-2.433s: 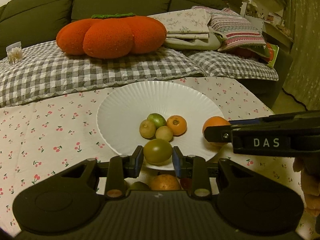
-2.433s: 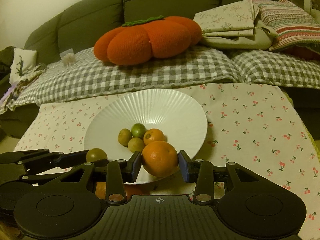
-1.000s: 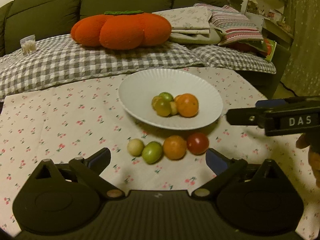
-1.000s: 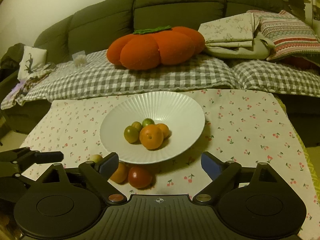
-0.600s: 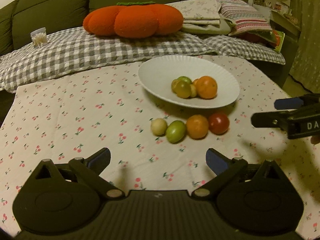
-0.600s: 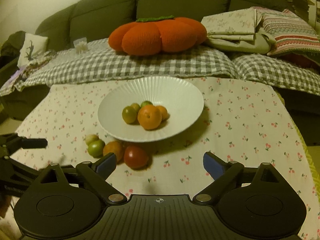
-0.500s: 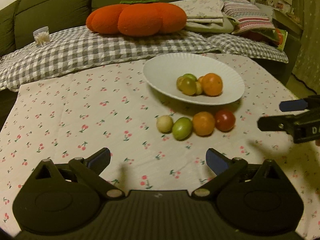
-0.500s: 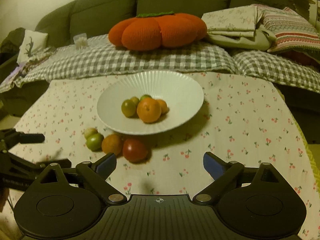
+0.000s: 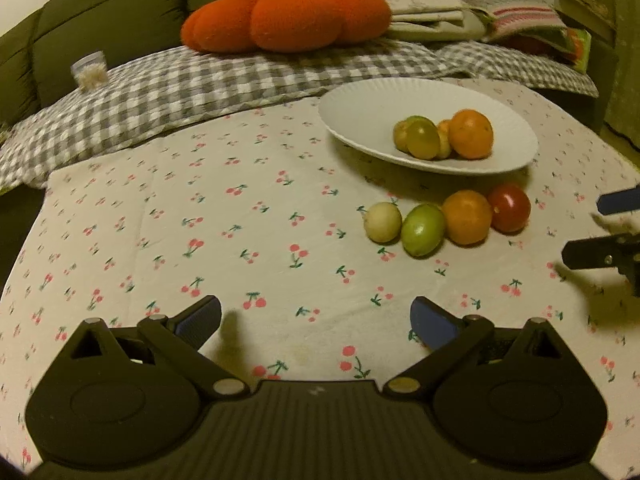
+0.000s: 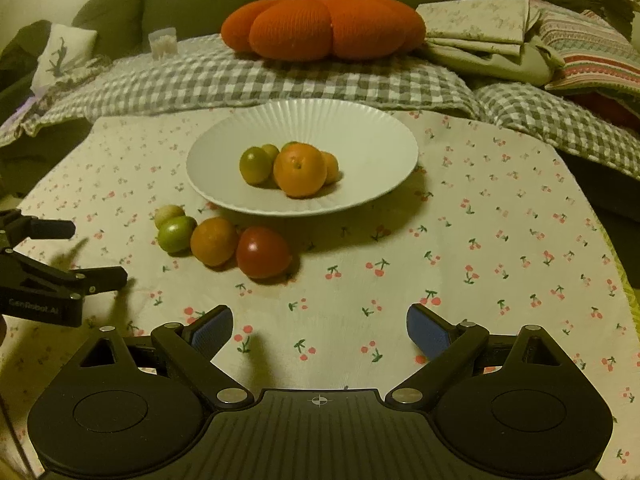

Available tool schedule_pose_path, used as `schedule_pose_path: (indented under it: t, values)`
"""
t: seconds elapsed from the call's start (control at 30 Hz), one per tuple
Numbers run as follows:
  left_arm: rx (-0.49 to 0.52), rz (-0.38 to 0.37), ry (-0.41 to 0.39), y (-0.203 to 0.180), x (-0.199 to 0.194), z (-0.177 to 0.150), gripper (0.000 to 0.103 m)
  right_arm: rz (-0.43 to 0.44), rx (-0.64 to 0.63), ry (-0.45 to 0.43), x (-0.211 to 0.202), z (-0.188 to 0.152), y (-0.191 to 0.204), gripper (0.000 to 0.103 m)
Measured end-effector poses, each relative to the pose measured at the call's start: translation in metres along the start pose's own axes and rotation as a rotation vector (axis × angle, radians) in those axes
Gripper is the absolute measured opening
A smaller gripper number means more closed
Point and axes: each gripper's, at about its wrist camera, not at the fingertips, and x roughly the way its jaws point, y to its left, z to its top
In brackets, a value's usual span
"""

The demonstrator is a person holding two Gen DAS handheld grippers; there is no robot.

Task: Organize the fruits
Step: 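Withdraw both open tools from the plate back toward the remaining fruits, then grasp the pale round fruit with the left tool while the right tool grasps the red tomato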

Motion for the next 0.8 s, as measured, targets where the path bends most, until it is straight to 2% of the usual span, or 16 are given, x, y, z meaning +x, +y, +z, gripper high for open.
schedule_pose_path:
  t: [0.27, 0.47, 0.63, 0.8]
  values:
    - [0.016, -0.102, -0.041, 0.005, 0.013, 0.007, 0.096, -0.010, -0.004, 0.026, 0.019, -0.003, 0.000, 0.095]
    - [0.028, -0.155, -0.064, -0.001, 0.023, 0.016, 0.083, -0.001, -0.025, 0.010, 0.027, -0.001, 0.005, 0.095]
    - [0.046, -0.182, -0.079, -0.006, 0.027, 0.022, 0.067, 0.010, -0.052, 0.001, 0.032, 0.004, 0.012, 0.094]
    - [0.063, -0.184, -0.092, -0.010, 0.028, 0.024, 0.062, 0.022, -0.075, -0.005, 0.035, 0.008, 0.019, 0.093]
